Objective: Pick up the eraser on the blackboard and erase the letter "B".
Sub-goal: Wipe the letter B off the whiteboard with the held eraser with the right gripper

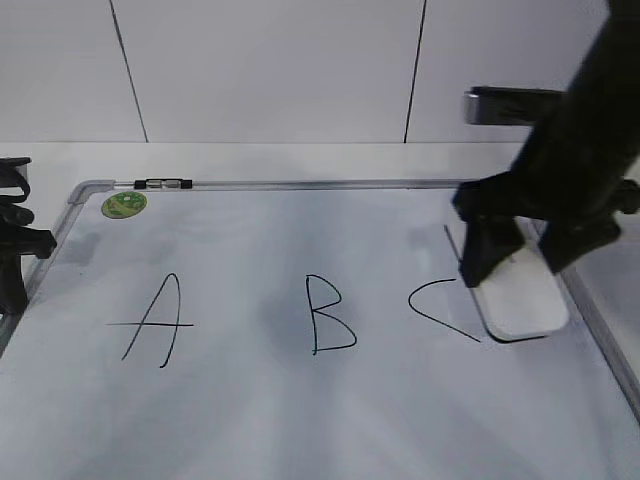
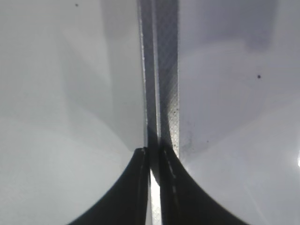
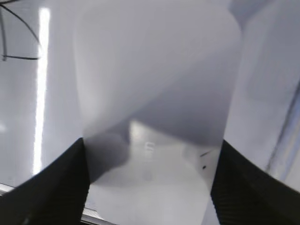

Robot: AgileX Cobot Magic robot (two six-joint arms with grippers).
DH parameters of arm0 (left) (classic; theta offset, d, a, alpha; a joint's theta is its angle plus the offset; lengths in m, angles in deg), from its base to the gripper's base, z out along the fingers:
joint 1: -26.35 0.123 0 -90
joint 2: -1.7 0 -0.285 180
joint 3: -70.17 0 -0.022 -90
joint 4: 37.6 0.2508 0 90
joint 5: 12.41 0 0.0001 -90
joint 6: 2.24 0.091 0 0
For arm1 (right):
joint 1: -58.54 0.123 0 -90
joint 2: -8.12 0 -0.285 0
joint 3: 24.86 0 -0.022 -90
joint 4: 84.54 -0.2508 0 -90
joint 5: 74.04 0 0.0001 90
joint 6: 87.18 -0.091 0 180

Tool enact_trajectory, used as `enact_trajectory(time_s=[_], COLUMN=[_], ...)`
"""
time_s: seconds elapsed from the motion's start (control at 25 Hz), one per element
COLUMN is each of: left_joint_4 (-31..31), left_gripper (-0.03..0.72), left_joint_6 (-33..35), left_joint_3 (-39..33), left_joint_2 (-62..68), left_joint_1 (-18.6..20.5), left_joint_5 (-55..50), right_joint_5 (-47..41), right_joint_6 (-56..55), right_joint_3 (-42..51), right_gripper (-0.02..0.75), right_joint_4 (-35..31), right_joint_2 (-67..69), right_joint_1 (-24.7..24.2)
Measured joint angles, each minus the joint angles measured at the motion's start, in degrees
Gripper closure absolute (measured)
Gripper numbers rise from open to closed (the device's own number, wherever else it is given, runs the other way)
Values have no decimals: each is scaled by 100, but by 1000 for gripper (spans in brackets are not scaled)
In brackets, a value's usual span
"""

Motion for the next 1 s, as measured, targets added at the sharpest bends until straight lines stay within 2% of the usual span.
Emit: enact_trajectory(time_s=[0.2,0.36,0.72,1.0], left_joint_4=[0,0,0,10], left_gripper=[664,663,662,660], left_joint_6=[0,0,0,0], left_joint_3=[0,0,13,13], left_joint_2=[0,0,0,9], left_joint_1=[0,0,0,0], left_joint_5=[0,0,-18,-41], right_joint_5=[-36,-33,-139,-355], right_joint_6=[-174,-194,-206,-206], right_joint_3=[-995,-1672,-2758,-2986], right_gripper=[187,187,187,187], right_joint_4=[8,8,-27,-79], right_joint_2=[971,1782,3122,3311], right_joint_1=[756,1119,1199,1265])
